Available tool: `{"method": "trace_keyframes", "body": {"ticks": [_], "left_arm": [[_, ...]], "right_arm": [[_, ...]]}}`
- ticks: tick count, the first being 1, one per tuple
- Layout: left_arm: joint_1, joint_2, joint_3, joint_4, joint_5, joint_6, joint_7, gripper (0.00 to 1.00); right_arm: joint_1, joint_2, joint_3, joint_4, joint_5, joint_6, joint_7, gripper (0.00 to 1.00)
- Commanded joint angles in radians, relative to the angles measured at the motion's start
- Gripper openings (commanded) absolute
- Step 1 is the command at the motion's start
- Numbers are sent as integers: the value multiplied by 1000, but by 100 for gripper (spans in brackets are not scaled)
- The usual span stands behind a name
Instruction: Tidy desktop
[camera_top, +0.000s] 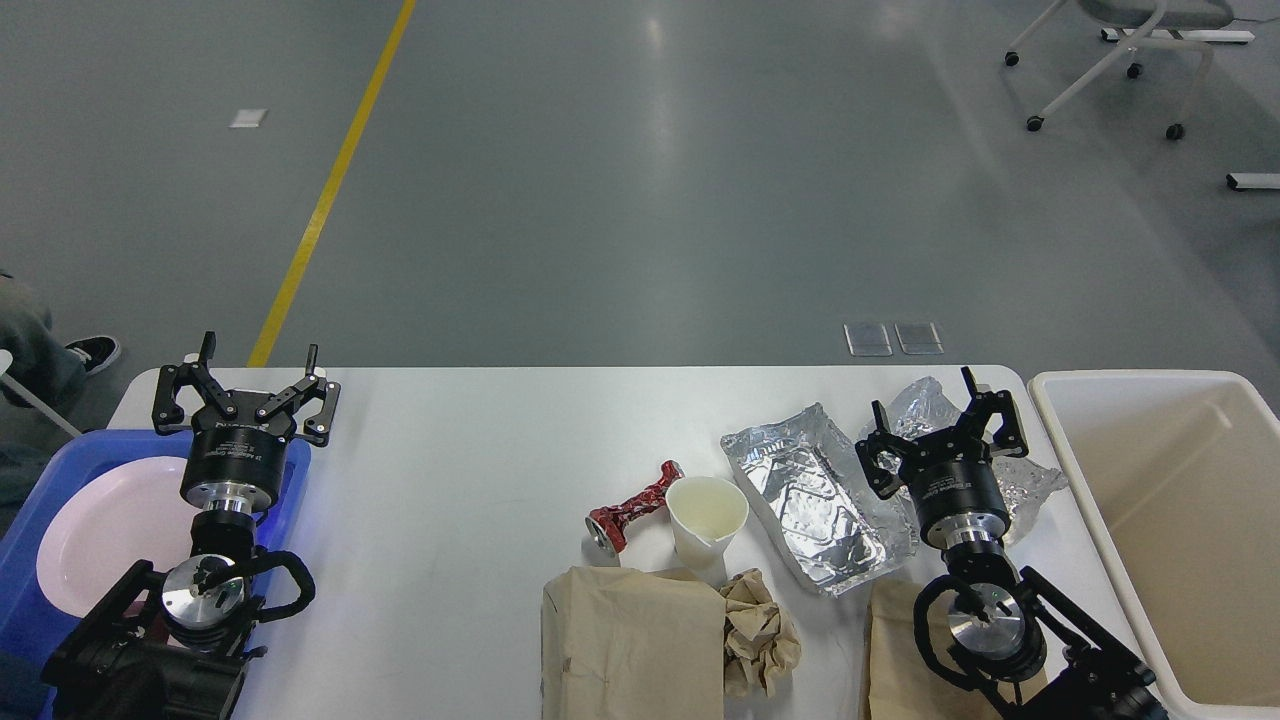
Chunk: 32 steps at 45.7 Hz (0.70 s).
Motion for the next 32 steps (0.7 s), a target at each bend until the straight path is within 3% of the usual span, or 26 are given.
{"method": "trace_keyframes", "body": {"ticks": [1,32], "left_arm": [[2,1,6,1,-13,-11,6,96],[5,-1,6,1,-14,-14,-4,96]], "right_arm": [[0,0,0,0,0,1,0,100],[0,0,0,0,0,-1,0,100]]}}
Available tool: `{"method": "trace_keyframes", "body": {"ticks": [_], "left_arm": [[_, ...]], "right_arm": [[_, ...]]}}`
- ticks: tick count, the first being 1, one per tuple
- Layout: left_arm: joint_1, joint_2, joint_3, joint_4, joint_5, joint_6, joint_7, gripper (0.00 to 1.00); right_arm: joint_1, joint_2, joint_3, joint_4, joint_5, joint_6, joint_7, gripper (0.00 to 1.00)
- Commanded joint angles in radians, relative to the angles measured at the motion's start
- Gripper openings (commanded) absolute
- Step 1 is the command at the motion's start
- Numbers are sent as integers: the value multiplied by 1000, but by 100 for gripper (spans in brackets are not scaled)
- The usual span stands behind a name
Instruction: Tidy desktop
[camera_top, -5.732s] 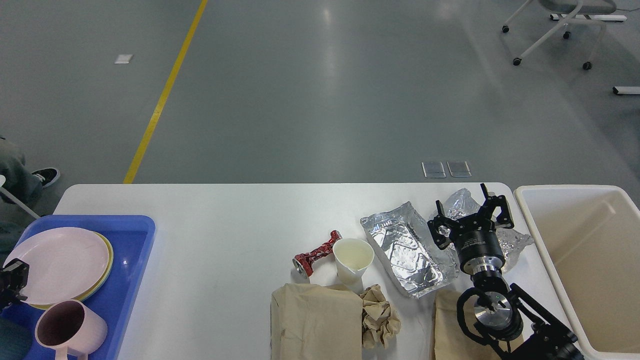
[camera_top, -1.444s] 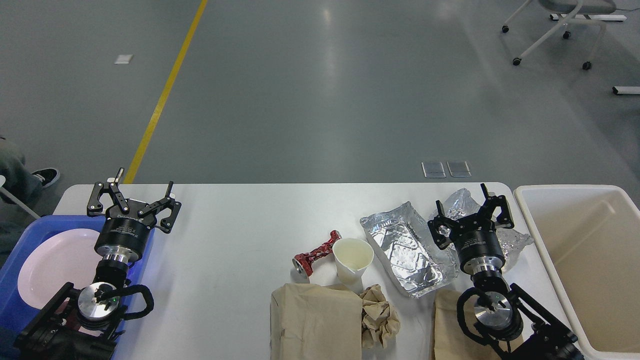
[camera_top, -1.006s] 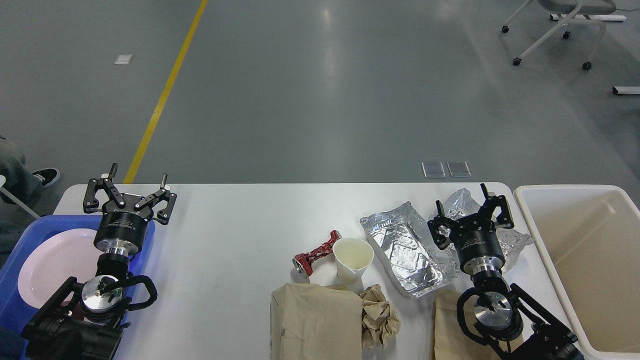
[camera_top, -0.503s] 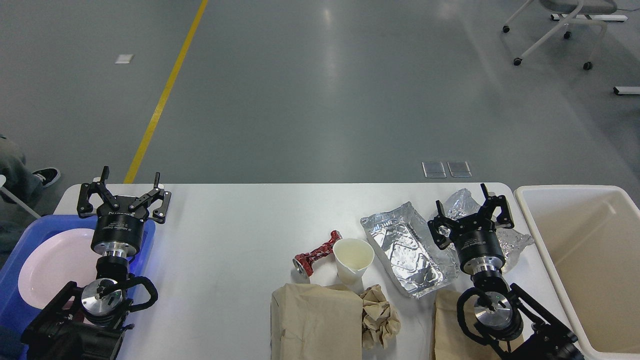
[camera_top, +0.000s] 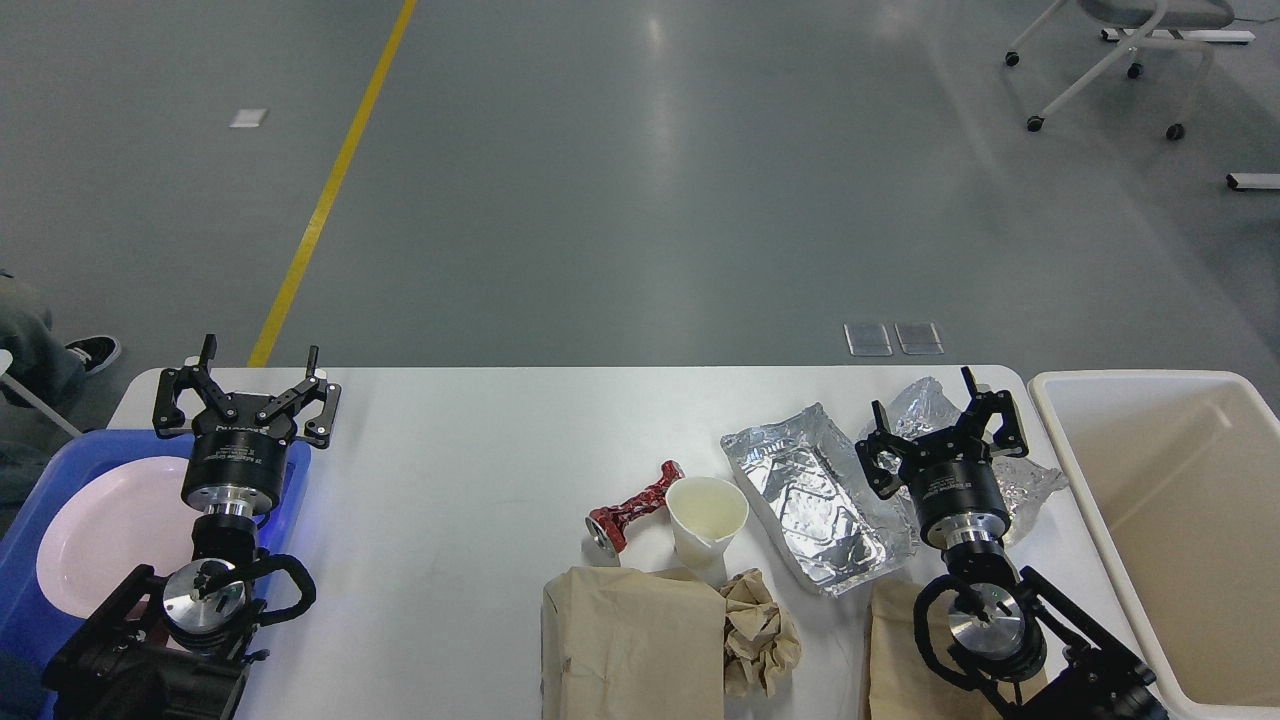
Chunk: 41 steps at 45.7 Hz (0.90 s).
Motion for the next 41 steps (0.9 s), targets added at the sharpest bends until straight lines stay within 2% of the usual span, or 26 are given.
{"method": "trace_keyframes", "body": {"ticks": [1,23,41], "left_arm": [[0,0,0,0,0,0,0,96],[0,0,0,0,0,0,0,96],[2,0,0,0,0,0,0,96]], "right_arm": [[0,-1,0,0,0,-1,0,100],[3,-1,3,11,3,2,3,100],[64,-87,153,3,6,19,9,100]]}}
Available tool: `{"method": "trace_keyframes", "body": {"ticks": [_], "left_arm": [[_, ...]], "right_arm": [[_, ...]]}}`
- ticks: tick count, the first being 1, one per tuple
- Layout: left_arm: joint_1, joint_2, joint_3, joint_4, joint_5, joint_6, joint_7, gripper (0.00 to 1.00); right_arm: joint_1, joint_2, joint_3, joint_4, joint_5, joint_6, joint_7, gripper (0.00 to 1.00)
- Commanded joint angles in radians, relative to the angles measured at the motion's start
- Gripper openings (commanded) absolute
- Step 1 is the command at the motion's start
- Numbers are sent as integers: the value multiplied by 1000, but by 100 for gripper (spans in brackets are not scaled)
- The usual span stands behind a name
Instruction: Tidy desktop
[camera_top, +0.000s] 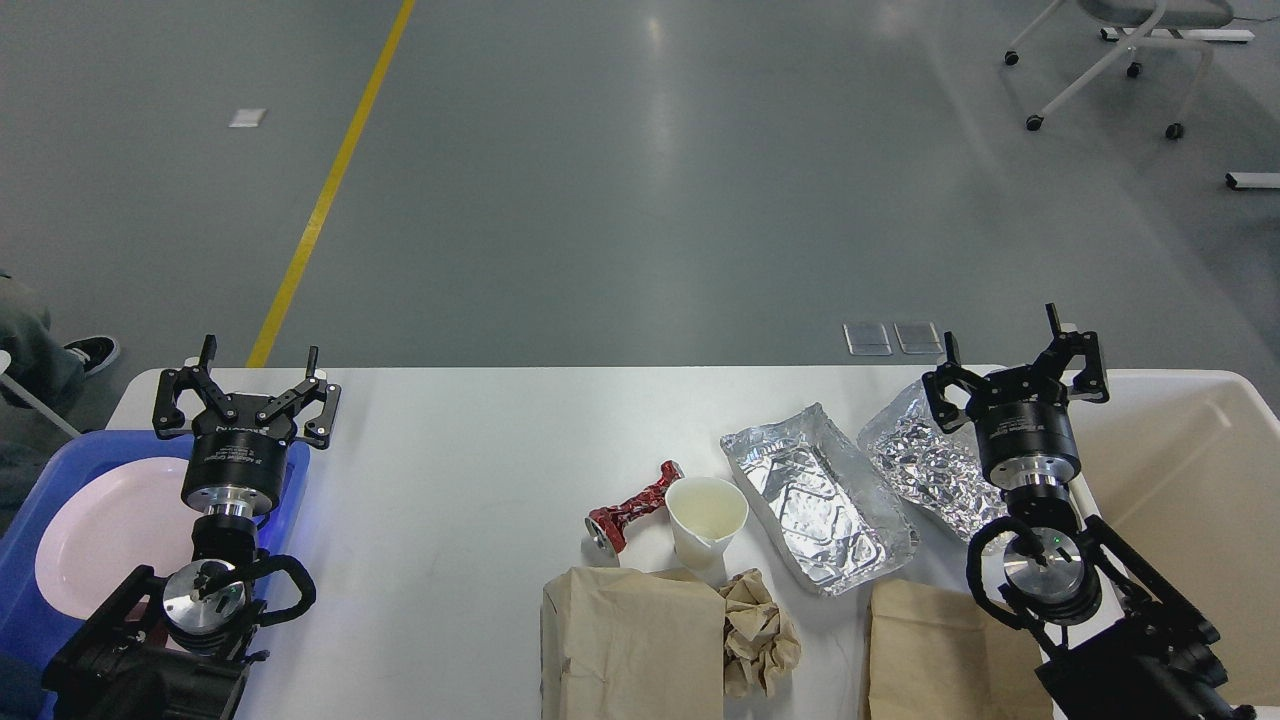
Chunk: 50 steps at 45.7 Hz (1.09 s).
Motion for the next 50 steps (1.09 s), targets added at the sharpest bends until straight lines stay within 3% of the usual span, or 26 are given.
{"method": "trace_keyframes", "body": {"ticks": [1,20,35,50], "left_arm": [[1,0,0,0,0,0,0,96],[1,0,0,0,0,0,0,96],[1,0,0,0,0,0,0,96],[1,0,0,0,-1,0,0,96]], "right_arm": [[0,-17,41,-7,-2,0,0,100],[-9,-65,34,1,-1,4,-9,100],[-46,-61,38,-8,-2,168,2,100],[-44,-43,43,-13,1,167,2,100]]}}
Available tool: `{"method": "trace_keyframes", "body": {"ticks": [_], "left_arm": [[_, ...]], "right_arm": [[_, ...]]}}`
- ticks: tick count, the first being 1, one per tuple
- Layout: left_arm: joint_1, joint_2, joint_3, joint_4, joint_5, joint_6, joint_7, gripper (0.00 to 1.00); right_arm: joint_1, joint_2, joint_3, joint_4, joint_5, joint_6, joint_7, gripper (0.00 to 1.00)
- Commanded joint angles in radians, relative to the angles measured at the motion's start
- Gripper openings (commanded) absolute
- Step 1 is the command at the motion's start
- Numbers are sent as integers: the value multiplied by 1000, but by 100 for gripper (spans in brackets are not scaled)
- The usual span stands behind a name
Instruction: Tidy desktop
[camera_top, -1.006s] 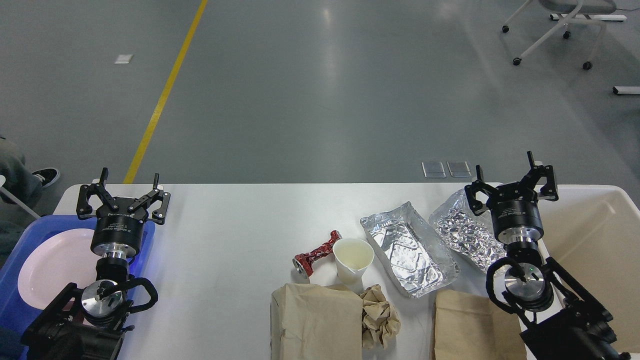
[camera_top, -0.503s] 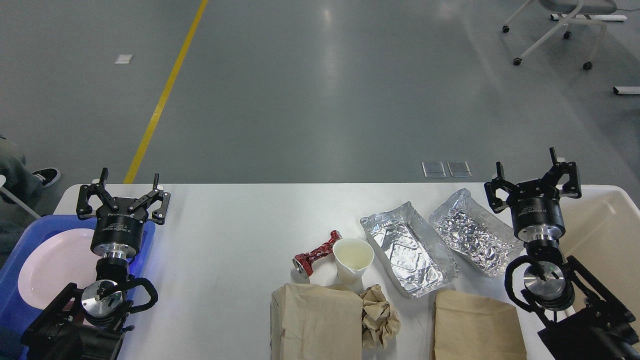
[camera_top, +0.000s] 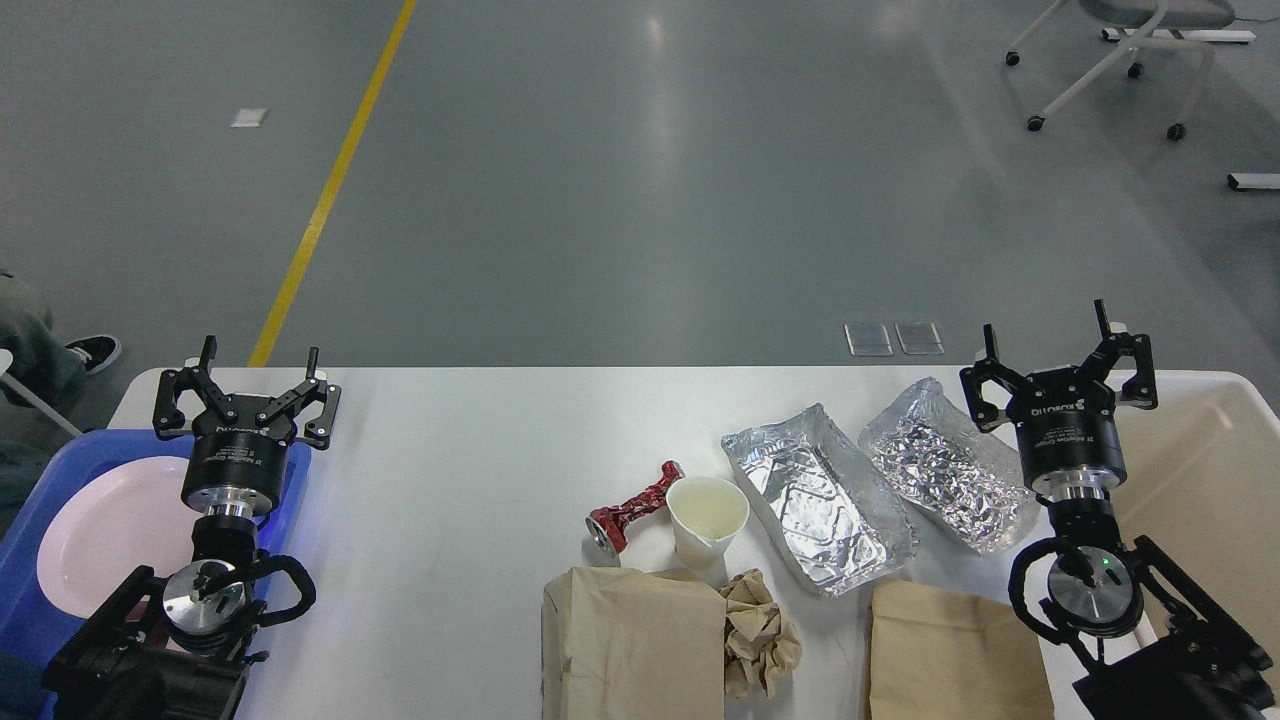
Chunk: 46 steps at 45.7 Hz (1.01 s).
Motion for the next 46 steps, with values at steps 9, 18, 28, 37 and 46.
{"method": "trace_keyframes", "body": {"ticks": [9,18,28,37,46], "left_arm": [[1,-2,0,0,-2,0,-1,96],[1,-2,0,0,-2,0,-1,96],[1,0,0,0,-2,0,-1,96],[1,0,0,0,-2,0,-1,96],[1,0,1,0,-2,0,-1,96]], "right_arm": [[-2,4,-6,-38,0,-11,-3,100],[-1,3,-10,-32,0,-29,-8,100],[70,-28,-107,-19,-20,-135,-11,100],[168,-235,-305,-19,-14,-141,-5,100],[373,-368,-654,-24,-2,-128,-5,100]]}}
